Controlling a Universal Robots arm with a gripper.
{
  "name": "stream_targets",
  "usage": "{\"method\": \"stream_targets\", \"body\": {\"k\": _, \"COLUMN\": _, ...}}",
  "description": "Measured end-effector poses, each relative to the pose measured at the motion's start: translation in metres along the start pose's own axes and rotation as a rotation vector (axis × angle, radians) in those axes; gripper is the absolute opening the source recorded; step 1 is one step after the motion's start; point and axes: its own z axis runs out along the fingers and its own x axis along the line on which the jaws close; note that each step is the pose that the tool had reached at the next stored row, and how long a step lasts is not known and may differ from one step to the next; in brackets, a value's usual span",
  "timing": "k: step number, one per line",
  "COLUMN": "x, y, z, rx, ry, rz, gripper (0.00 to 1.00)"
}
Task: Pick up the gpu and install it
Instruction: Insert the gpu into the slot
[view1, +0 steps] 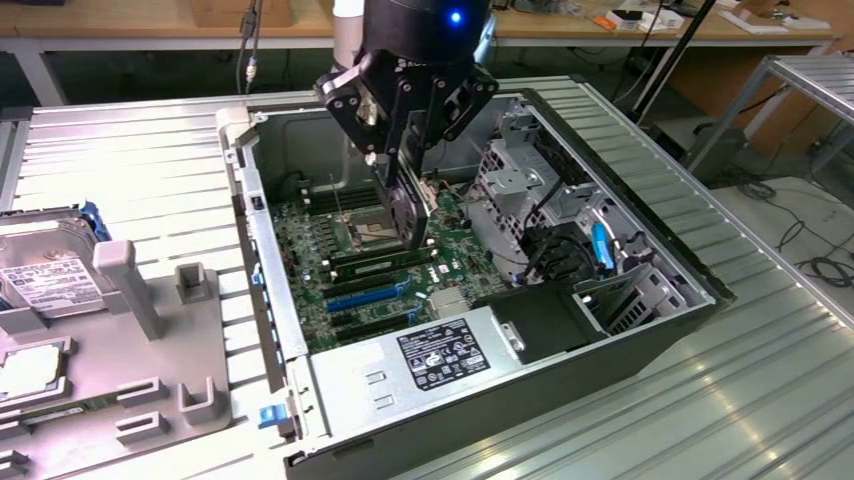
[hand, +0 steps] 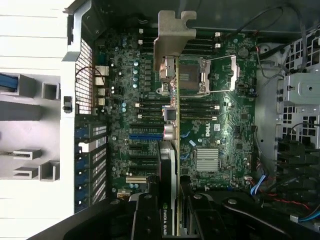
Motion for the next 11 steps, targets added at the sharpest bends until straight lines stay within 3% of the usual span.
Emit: {"method": "stream_targets", "body": {"k": 11, "x": 0.0, "y": 0.0, "z": 0.0, "rx": -0.0027, "ry": 0.0027, "rz": -0.072, "gripper": 0.27}}
